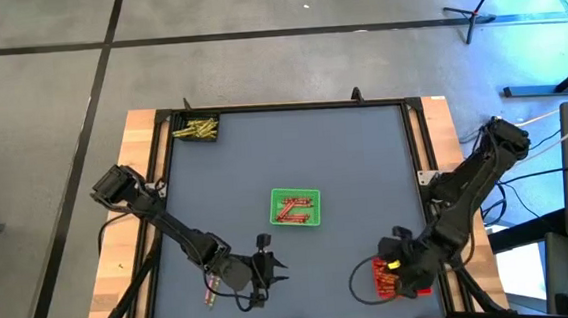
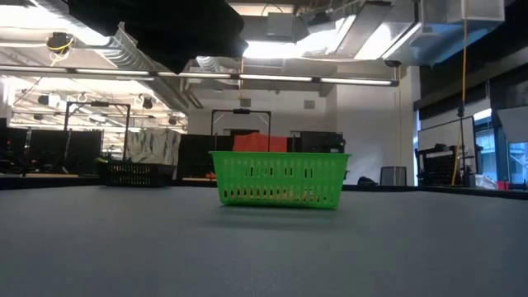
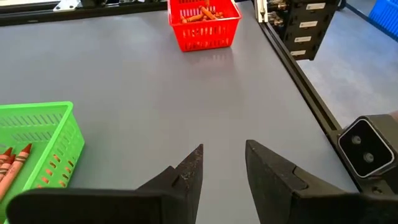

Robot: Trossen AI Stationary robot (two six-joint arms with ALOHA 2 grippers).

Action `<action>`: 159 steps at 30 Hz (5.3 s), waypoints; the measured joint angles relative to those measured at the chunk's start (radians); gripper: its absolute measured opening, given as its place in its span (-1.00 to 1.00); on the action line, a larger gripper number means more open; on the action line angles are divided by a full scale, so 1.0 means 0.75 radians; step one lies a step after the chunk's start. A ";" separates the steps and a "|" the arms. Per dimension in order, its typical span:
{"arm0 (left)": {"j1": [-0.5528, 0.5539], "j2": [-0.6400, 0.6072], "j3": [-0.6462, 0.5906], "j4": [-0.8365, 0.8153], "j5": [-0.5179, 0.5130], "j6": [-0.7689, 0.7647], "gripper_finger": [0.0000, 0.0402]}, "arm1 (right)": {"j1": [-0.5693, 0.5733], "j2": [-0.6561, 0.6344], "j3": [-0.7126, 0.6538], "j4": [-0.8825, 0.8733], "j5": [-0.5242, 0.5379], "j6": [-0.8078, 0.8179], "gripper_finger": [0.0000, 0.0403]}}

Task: Sort crayons
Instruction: Put the orange crayon into the red bin, then put the red crayon into the green bin

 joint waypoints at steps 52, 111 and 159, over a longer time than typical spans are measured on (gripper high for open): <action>-0.419 -0.154 0.016 -1.009 0.579 -1.914 -0.48 | -0.331 0.587 -0.006 1.227 0.762 -1.220 0.02; -0.492 -0.095 0.014 -1.371 0.264 -2.057 -0.94 | -0.327 0.600 -0.006 1.263 0.727 -1.210 0.02; -0.079 -0.119 -0.141 0.356 -0.339 0.003 -0.93 | -0.493 0.872 0.148 2.060 0.379 -1.596 -0.35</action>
